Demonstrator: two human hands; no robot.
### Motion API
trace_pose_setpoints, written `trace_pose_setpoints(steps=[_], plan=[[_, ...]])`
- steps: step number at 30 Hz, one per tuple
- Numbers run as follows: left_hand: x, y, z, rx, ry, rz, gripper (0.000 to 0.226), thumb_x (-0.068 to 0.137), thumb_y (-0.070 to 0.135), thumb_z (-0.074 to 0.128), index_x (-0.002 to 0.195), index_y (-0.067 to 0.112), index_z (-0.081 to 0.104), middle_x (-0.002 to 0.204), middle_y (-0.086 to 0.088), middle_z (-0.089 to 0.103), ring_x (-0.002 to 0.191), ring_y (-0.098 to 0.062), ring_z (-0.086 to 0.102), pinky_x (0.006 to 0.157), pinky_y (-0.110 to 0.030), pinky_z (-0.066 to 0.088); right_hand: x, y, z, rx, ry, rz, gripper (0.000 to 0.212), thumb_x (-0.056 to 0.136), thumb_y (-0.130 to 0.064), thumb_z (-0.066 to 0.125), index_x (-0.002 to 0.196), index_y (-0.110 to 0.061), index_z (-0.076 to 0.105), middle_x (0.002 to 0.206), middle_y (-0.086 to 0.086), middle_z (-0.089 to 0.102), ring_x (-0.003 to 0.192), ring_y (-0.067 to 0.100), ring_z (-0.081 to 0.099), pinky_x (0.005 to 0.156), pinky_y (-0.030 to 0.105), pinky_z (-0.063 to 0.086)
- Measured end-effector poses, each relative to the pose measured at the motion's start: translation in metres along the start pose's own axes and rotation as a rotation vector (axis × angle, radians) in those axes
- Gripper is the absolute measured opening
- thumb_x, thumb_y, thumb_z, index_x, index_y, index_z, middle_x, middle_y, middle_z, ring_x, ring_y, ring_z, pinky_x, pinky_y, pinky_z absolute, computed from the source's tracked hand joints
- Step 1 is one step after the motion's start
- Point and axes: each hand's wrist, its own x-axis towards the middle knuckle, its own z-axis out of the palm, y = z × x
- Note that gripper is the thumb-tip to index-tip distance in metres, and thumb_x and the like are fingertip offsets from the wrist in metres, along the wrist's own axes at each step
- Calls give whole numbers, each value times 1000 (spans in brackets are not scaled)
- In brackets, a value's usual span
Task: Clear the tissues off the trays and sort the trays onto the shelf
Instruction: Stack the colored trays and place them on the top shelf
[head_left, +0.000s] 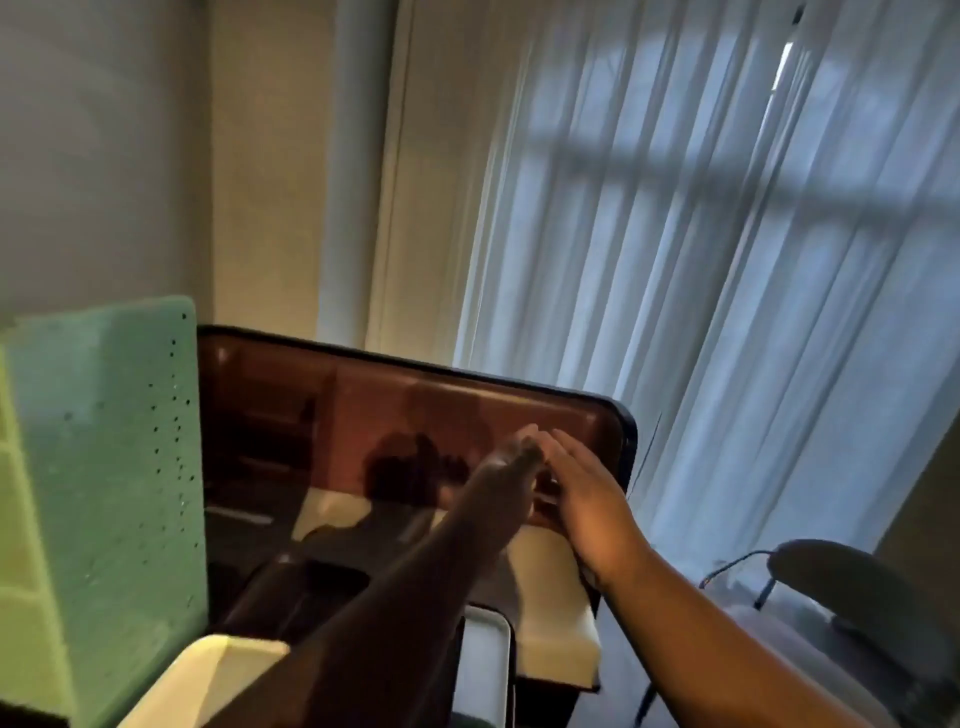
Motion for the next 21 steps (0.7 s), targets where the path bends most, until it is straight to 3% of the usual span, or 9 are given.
trace_pose_setpoints(steps=[1, 3, 6, 8, 10, 12, 15, 18, 21], plan=[[-6, -14, -4, 7, 21, -25, 50, 89, 48, 58, 128, 17, 59, 134, -24, 59, 122, -34, 59, 101, -50, 48, -5, 13, -2, 10, 0, 23, 38, 105, -19, 51, 138, -1, 54, 114, 32, 66, 105, 41, 68, 79, 31, 58], [-21, -49, -8, 77, 106, -81, 56, 90, 51, 55, 134, 15, 56, 128, -12, 66, 116, -27, 64, 87, -37, 51, -15, 52, -8, 45, -1, 95, 35, 105, -14, 51, 139, -6, 52, 111, 19, 70, 99, 33, 68, 79, 29, 57], [-49, -109, -22, 138, 243, -190, 46, 98, 36, 52, 133, 8, 55, 109, -2, 65, 91, -14, 61, 77, -30, 46, -32, 124, -19, -211, 50, 146, 40, 103, -27, 54, 137, -7, 57, 114, 12, 69, 102, 26, 65, 96, 43, 53], [-66, -149, -36, 179, 321, -298, 44, 100, 27, 52, 139, 7, 51, 99, -4, 61, 88, -16, 56, 79, -31, 44, -47, 169, -27, -363, 34, 219, 48, 94, -38, 55, 131, -9, 62, 110, 11, 71, 99, 26, 67, 92, 43, 55], [-85, -183, -49, 257, 382, -394, 55, 94, 24, 58, 144, 6, 45, 109, -11, 66, 94, -21, 59, 80, -33, 43, -61, 213, -37, -419, -8, 370, 39, 97, -33, 58, 128, -8, 63, 101, 10, 70, 76, 16, 63, 69, 29, 52], [-103, -211, -61, 322, 432, -499, 59, 90, 18, 58, 146, 4, 43, 129, -24, 62, 112, -33, 62, 86, -34, 45, -75, 254, -47, -578, -56, 512, 39, 95, -31, 62, 124, -5, 65, 95, 7, 69, 61, 10, 58, 54, 20, 45], [-127, -240, -71, 415, 463, -605, 58, 90, 9, 55, 147, 5, 44, 139, -22, 57, 124, -38, 56, 90, -32, 46, -100, 307, -61, -730, -109, 727, 43, 83, -34, 67, 118, -8, 65, 98, 7, 70, 76, 18, 66, 66, 29, 56], [-144, -260, -76, 472, 451, -660, 59, 89, 10, 55, 147, 6, 43, 147, -14, 51, 128, -28, 54, 104, -31, 43, -125, 329, -69, -806, -60, 880, 65, 80, -36, 71, 135, -8, 49, 122, 14, 63, 104, 31, 66, 83, 42, 59], [-152, -275, -79, 481, 451, -699, 57, 91, 10, 56, 147, 6, 44, 147, -14, 51, 127, -26, 54, 99, -25, 39, -137, 350, -74, -824, -95, 947, 57, 90, -27, 66, 135, 1, 44, 110, 12, 62, 95, 28, 65, 74, 36, 55]])
